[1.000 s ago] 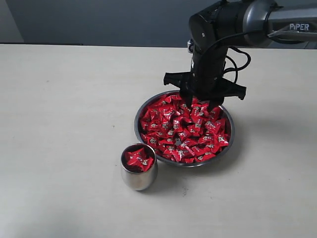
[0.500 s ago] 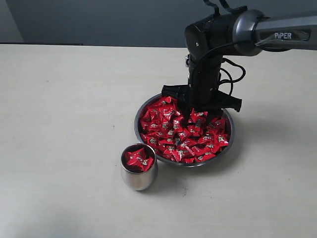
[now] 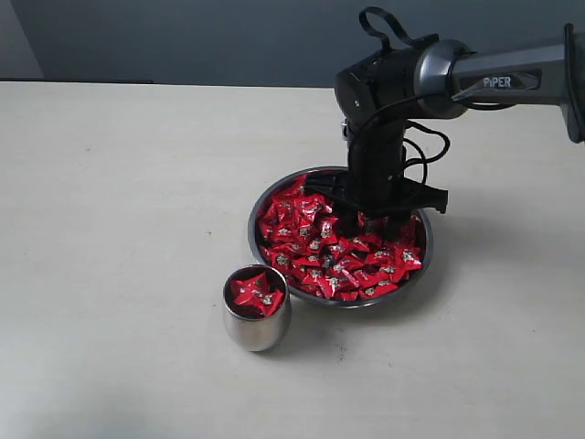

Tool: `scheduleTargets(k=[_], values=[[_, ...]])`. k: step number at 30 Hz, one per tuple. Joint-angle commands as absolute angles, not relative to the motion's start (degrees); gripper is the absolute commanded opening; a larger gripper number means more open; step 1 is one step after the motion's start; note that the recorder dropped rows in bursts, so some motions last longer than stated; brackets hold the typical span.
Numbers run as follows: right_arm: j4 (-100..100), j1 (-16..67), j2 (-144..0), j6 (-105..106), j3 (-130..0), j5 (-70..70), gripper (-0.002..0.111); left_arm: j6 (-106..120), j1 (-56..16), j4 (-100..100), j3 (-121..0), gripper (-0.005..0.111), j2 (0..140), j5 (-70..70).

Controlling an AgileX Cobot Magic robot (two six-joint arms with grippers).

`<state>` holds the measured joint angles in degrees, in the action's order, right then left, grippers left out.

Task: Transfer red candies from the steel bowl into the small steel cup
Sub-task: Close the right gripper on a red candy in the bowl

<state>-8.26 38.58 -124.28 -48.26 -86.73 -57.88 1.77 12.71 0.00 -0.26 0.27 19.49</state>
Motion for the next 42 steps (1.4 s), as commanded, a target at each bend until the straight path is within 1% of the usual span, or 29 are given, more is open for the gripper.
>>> scheduleTargets(k=[1,3,5,6,7,8,9,10,24,33,42], values=[[-9.6,38.3,-124.1,-48.0,-87.0,-58.1,0.047,1.7,12.4,-0.3,0.0,0.0,0.0,18.9],[-9.6,38.3,-124.1,-48.0,-87.0,-58.3,0.047,1.7,12.4,-0.3,0.0,0.0,0.0,18.9],[-9.6,38.3,-124.1,-48.0,-87.0,-58.3,0.04,1.7,12.4,-0.3,0.0,0.0,0.0,18.9],[-9.6,38.3,-124.1,-48.0,-87.0,-58.3,0.026,1.7,12.4,-0.3,0.0,0.0,0.0,18.9],[-9.6,38.3,-124.1,-48.0,-87.0,-58.3,0.019,1.7,12.4,-0.3,0.0,0.0,0.0,18.9],[-9.6,38.3,-124.1,-48.0,-87.0,-58.3,0.008,1.7,12.4,-0.3,0.0,0.0,0.0,18.9],[-9.6,38.3,-124.1,-48.0,-87.0,-58.3,0.002,1.7,12.4,-0.3,0.0,0.0,0.0,18.9],[-9.4,38.3,-124.1,-48.0,-87.0,-58.3,-0.001,1.7,12.4,-0.3,0.0,0.0,0.0,18.9],[-8.4,38.3,-119.2,-45.0,-87.1,-58.7,-0.001,1.7,12.4,-0.3,0.0,0.0,0.0,18.9],[-8.3,38.5,-115.6,-40.4,-87.1,-61.3,-0.001,1.7,12.4,-0.3,0.0,0.0,0.0,18.9],[-8.3,42.7,-111.1,-34.0,-87.1,-58.7,-0.001,1.7,12.4,-0.3,0.0,0.0,0.0,18.9]])
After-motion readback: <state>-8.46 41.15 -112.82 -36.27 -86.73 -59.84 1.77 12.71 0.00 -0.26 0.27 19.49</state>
